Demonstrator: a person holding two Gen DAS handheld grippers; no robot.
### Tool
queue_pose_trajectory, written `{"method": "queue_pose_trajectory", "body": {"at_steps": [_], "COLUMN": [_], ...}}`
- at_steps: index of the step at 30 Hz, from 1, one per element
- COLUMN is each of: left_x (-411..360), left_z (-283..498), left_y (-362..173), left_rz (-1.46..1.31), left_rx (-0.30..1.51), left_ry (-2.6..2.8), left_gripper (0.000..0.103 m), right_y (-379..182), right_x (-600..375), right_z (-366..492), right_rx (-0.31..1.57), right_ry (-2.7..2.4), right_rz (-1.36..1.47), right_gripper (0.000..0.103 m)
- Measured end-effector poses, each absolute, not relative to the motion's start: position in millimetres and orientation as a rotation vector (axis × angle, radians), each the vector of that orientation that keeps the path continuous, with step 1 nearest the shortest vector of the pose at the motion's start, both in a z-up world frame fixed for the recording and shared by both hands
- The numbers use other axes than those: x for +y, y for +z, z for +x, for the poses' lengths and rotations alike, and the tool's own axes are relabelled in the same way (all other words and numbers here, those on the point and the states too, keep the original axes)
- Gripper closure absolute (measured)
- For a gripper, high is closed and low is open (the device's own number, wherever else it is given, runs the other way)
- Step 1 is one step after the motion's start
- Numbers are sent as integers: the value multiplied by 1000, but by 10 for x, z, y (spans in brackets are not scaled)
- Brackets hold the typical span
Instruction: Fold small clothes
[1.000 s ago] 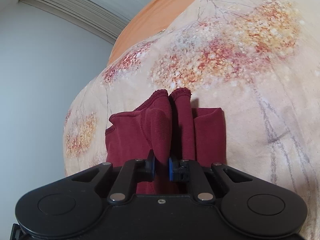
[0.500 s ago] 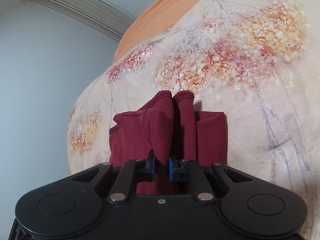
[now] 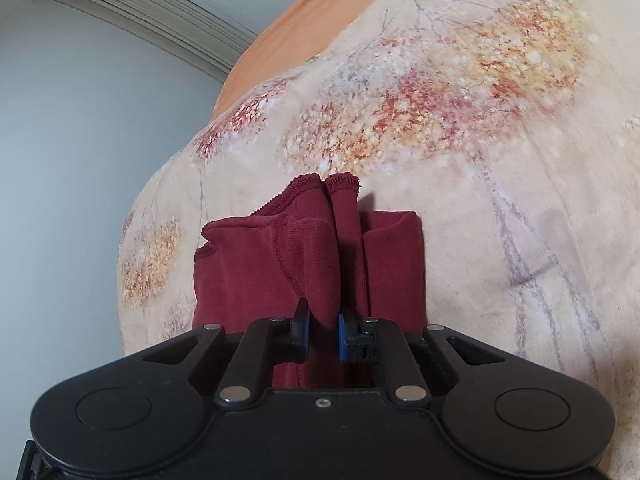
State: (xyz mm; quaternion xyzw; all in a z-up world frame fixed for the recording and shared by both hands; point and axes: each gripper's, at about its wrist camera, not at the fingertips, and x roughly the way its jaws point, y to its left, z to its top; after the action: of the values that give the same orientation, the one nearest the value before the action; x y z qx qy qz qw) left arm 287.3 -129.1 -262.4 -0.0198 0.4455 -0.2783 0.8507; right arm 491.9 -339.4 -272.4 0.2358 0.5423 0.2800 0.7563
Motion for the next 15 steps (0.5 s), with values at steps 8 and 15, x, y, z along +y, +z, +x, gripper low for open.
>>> {"method": "queue_pose_trajectory", "body": {"at_steps": [8,15], "left_x": [-1247,-1129], "left_z": [2858,2759], "left_y": [-2598,-2489], "left_rz": [-63,-113], "left_rx": [917,869], "left_ry": [-597,-587], "left_gripper": [93,93], "right_y": [-2506,-2417], "right_x": [-3624,-4117], "right_z": [4703,3940], "right_rx": [1132,1148], "right_ry": [623,517], "right_rz": [569,775], "right_gripper": [64,64]}}
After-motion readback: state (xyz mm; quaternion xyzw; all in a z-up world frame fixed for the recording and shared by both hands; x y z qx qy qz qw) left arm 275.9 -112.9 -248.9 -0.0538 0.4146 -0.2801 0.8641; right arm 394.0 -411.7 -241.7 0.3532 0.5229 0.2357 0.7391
